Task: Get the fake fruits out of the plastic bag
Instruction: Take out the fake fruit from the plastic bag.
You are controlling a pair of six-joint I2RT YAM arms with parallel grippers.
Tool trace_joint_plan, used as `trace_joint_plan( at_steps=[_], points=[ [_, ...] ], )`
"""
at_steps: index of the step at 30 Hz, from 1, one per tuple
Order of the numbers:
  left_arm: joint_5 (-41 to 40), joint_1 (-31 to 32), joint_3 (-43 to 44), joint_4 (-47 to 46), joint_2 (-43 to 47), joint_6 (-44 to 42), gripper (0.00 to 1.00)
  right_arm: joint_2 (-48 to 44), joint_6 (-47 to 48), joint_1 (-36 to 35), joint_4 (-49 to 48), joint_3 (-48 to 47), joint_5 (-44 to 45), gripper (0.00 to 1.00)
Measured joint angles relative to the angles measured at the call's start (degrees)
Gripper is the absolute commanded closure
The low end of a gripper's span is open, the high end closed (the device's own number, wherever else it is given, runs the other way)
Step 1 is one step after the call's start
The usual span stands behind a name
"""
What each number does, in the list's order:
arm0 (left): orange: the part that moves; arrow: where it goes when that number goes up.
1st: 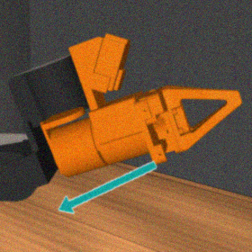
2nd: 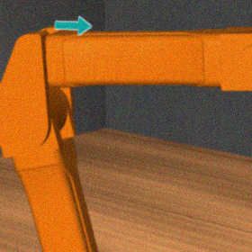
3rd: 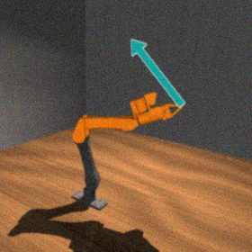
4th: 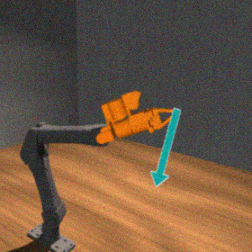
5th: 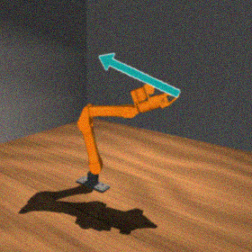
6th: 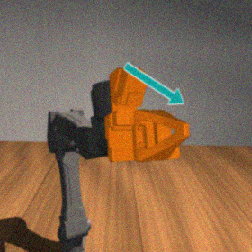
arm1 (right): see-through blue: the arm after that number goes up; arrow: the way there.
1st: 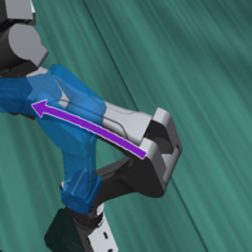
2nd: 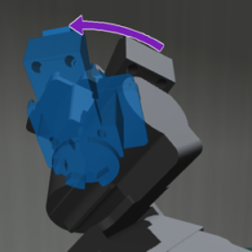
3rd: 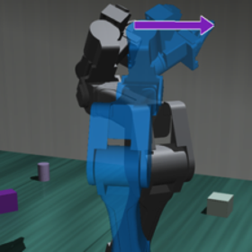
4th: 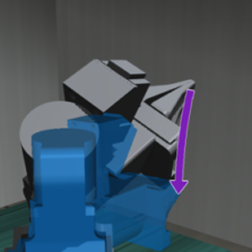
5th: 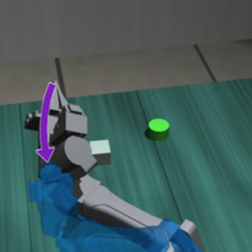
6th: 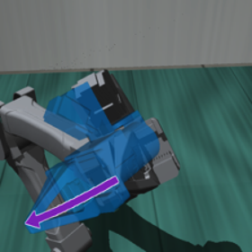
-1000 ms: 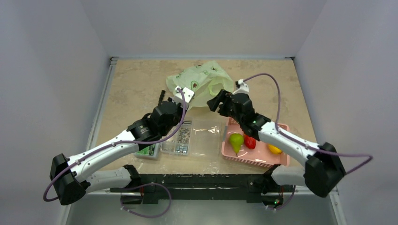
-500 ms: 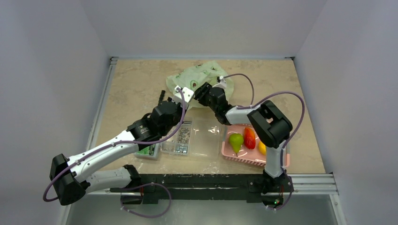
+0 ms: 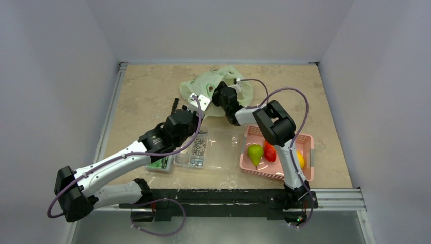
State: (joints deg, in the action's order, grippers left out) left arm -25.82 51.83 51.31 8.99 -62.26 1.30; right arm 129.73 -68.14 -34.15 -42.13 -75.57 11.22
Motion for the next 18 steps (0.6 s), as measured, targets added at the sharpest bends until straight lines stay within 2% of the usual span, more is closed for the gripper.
trace_joint_plan(
  at_steps=[8,14,18],
  points=[
    [0.09,0.00,0.00,-0.37,-0.13,-0.04,1.00,6.97,-4.94,-0.07,1.90,-9.94,3.30,0.40],
    [0.55,0.00,0.00,-0.37,-0.20,-0.04,1.00,12.17,-9.40,-0.44,2.36,-15.58,6.19,0.28],
    [1.09,0.00,0.00,-0.37,-0.20,-0.04,1.00,14.19,-10.69,-1.05,3.61,-19.54,8.85,0.26]
  ],
)
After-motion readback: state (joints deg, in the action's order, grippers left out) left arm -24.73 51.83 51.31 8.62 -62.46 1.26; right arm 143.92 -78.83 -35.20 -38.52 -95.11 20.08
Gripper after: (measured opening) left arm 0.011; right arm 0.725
